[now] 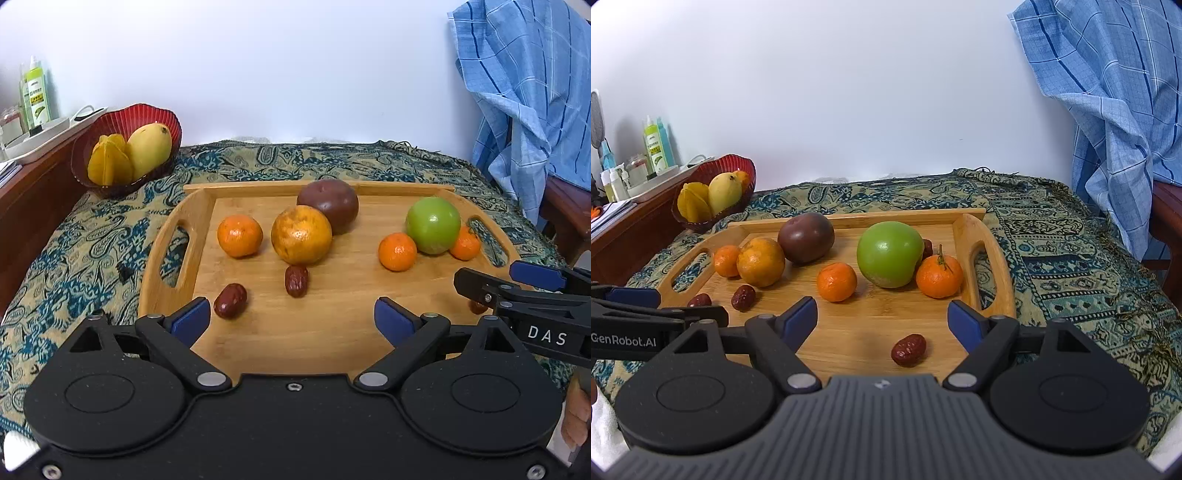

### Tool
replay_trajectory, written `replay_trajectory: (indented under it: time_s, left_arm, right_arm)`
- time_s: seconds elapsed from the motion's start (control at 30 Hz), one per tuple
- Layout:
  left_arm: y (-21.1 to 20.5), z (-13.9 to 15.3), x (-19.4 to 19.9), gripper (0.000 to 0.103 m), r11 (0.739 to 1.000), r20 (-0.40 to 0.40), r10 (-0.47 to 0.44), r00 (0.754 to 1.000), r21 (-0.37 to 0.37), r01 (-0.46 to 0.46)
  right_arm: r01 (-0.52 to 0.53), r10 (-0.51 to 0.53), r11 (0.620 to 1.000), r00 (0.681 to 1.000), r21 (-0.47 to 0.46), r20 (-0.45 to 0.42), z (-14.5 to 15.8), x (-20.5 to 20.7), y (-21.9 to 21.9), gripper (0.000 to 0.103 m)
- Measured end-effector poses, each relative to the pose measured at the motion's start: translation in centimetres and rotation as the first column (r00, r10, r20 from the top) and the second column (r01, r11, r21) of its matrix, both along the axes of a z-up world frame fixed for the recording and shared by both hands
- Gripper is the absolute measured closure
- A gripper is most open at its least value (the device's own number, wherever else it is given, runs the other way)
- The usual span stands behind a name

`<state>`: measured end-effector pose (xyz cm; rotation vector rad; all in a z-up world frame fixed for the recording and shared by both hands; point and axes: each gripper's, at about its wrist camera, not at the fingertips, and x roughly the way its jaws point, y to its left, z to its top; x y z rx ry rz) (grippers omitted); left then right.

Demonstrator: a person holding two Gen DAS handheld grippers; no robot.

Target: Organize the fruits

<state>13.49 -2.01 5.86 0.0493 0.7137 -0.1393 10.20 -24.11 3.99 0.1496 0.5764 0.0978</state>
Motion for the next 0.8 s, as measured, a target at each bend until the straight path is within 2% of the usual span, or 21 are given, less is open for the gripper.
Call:
replay_trajectory:
  time_s: [0.2,0.8]
  left_arm:
    - [0.4,0.4,-1.0,0.004,1.000,-0.002,0.006,1.000,-0.026,-0.007]
    - [1.4,0.0,-3.7,0.004,0.999,-0.022,0.034,0.999,-0.032,-0.035]
  right_arm:
    - [0.003,-0.003,1.000,1.000,-0.002,-0.005,0.0,-0.9,0.1,0.015]
    - [0.022,-0.022,1.000,1.000,-0.010,-0.013,-0.1,-3.2,0.2,0.014]
